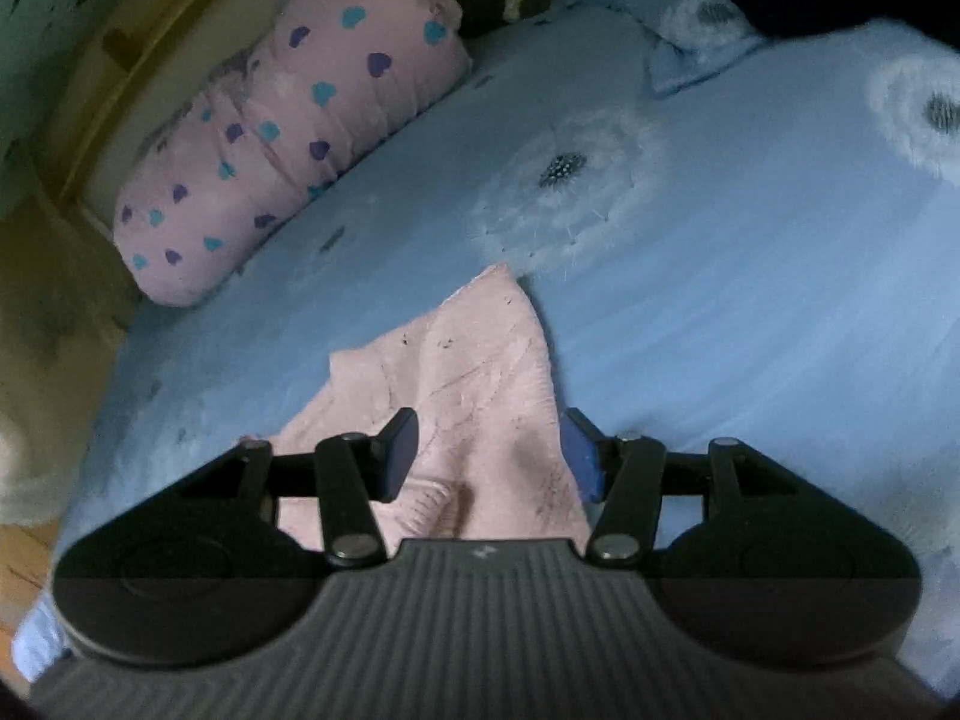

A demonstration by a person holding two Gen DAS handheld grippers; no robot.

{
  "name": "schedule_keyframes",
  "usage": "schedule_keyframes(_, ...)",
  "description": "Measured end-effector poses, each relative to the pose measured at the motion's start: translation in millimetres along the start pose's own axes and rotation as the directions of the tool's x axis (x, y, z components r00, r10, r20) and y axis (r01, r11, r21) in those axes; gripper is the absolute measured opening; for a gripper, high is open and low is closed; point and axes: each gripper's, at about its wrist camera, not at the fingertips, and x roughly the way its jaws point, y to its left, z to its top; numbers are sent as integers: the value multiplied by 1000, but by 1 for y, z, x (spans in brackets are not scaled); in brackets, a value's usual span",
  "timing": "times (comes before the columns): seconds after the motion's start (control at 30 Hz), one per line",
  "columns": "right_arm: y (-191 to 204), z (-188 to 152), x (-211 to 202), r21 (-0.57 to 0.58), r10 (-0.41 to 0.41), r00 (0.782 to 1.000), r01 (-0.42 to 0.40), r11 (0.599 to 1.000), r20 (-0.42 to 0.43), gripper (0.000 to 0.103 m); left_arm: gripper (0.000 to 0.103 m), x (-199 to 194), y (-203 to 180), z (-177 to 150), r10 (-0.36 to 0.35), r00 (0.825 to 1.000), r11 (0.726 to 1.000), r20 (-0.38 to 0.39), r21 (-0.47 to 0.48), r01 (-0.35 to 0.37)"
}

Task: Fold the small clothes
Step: 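Grasp the other sleeve with the left tool, fold it across the body, release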

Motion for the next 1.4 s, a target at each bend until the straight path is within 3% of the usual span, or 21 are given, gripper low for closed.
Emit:
schedule_keyframes(0.1,4,2,-9,-70,22,1000,-22,997,3,56,103,12,-15,2,5,1000,1000,2,27,-5)
schedule_keyframes(0.2,-1,8,-13,-118,-4,1000,6,993,22,56,103,20,-28,1,8,1000,998,18,61,-9)
schedule_keyframes(0.33,-16,15,-5,-48,-53,998,54,997,15,56,103,25,-44,-2,7,999,995,35,98,-10)
schedule_keyframes(0.47,-20,16,0,-12,-29,1000,28,1000,-13,56,103,24,-55,-5,16,996,989,92,142,-29)
schedule_keyframes(0.53,-19,14,0,-17,-22,1000,22,1000,-14,56,96,27,-58,-5,44,993,985,112,161,-62)
schedule_keyframes(0.6,-15,13,0,-36,-27,1000,27,999,-13,56,77,32,-58,-5,61,990,982,124,170,-82)
schedule_keyframes(0.63,-13,12,0,-46,-31,999,30,998,-12,56,73,35,-56,-5,57,991,983,120,167,-77)
schedule_keyframes(0.8,-8,11,2,-77,-33,999,32,997,-13,56,27,31,-49,-6,-48,992,992,121,123,33)
schedule_keyframes(0.97,-8,10,4,-77,-41,999,39,996,-22,56,18,12,-34,-3,-63,983,997,174,63,52)
schedule_keyframes(1.13,-7,9,5,-82,-40,999,38,996,-20,56,15,-10,3,3,-2,972,1000,235,-18,6)
schedule_keyframes(1.3,-7,8,5,-84,-41,999,39,996,-21,56,13,-31,50,0,156,945,986,288,-103,-132)
schedule_keyframes(1.4,-7,7,7,-86,-44,999,42,995,-25,56,13,-34,80,-4,233,932,970,277,-141,-200)
